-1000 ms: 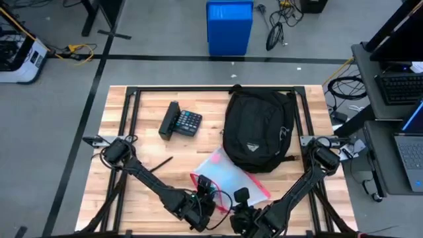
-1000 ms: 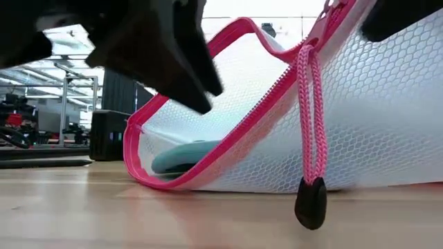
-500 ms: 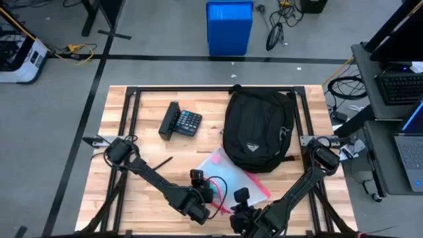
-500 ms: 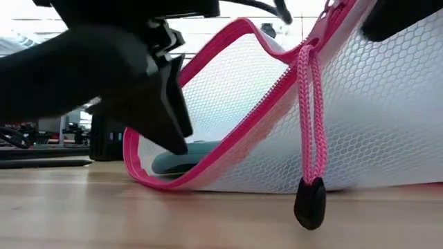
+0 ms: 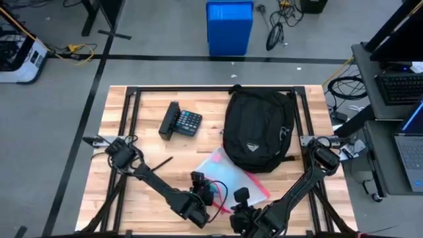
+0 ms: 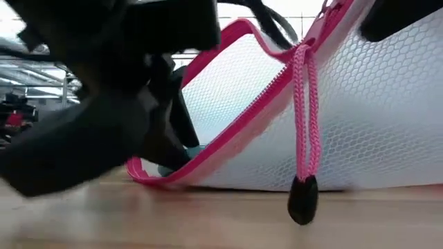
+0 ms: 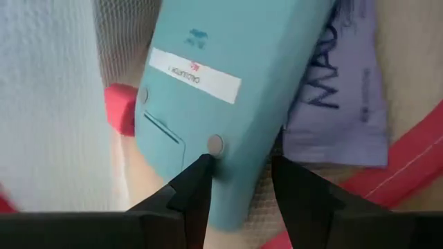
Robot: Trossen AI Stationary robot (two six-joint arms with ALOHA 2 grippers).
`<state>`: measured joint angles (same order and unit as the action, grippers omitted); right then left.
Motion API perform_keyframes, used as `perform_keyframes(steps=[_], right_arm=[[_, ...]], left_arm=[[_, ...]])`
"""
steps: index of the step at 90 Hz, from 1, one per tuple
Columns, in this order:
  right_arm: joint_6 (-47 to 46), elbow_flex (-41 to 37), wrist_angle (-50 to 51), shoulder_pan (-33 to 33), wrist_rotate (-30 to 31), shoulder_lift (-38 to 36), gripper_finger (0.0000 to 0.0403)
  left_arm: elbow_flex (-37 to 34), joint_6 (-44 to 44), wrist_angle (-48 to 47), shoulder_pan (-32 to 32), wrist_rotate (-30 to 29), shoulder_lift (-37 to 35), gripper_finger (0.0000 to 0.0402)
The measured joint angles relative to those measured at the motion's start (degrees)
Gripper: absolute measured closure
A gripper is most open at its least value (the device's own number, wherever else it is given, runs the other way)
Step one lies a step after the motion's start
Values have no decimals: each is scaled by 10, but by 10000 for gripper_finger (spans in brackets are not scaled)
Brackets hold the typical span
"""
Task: Unpack backpack
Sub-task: Remove the blue calculator from the white zip bag
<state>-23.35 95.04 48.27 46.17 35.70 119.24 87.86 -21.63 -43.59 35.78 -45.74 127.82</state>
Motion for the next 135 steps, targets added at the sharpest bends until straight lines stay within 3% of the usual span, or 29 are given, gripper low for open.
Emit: perform_keyframes(steps=[25,52,65,85,113,135], right_arm=[[0,0,-1,0,0,0,403],[2,0,-4,-1,0,0,403],[2,0,-4,-1,1,0,403],[4,0,-4,-1,1,0,403],[4,0,-4,-1,1,0,403],[4,0,-3,-1,2,0,403]], left_arm=[[2,-5,0,5,-77,22,264],[1,5,0,-36,-82,19,264],[-1,13,-2,-45,-147,20,264],[0,60,9,-69,-77,19,264],[-1,90,43,-93,-73,19,270],[-1,89,42,-101,-97,19,323]])
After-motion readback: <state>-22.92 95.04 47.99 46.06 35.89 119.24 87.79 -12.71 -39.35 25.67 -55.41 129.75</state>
